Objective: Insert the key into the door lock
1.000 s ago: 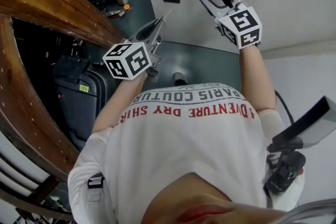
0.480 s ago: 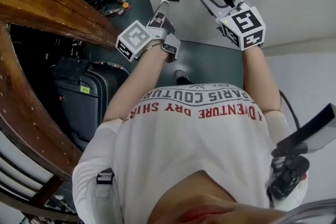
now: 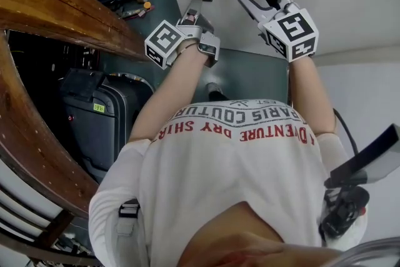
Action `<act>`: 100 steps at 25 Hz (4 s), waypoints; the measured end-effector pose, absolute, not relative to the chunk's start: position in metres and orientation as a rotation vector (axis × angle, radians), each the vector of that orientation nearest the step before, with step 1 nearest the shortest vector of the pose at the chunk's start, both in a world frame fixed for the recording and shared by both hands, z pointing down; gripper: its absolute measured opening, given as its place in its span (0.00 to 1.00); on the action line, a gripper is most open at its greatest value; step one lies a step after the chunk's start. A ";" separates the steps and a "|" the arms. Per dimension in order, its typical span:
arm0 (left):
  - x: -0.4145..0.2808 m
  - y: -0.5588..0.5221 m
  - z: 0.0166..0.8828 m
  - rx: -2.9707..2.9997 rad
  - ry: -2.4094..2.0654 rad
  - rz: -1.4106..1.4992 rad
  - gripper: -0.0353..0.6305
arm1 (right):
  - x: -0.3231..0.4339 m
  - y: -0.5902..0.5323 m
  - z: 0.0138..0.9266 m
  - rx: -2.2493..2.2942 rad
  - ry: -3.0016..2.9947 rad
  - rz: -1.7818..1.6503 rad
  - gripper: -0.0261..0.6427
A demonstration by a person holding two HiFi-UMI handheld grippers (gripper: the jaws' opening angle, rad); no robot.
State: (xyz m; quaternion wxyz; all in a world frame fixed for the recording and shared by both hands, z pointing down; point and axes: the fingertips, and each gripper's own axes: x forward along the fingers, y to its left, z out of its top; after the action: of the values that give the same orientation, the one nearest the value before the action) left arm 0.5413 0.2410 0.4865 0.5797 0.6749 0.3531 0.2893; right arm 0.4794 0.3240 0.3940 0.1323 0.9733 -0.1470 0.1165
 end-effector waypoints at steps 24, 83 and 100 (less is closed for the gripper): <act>0.559 0.263 0.487 1.545 0.702 0.577 0.09 | 0.478 0.324 0.393 2.835 -0.469 0.344 0.27; -0.116 0.000 0.231 2.223 2.008 0.546 0.06 | -0.129 0.028 0.219 3.003 -0.781 0.553 0.04; -0.125 -0.038 0.226 2.303 1.917 0.496 0.06 | -0.137 -0.010 0.217 2.919 -0.906 0.507 0.04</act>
State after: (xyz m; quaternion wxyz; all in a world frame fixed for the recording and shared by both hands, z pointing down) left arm -0.1251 -0.0379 0.2264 0.0522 0.7573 0.6303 0.1631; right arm -0.1368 -0.0103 0.2170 0.0219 0.9420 -0.2924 0.1635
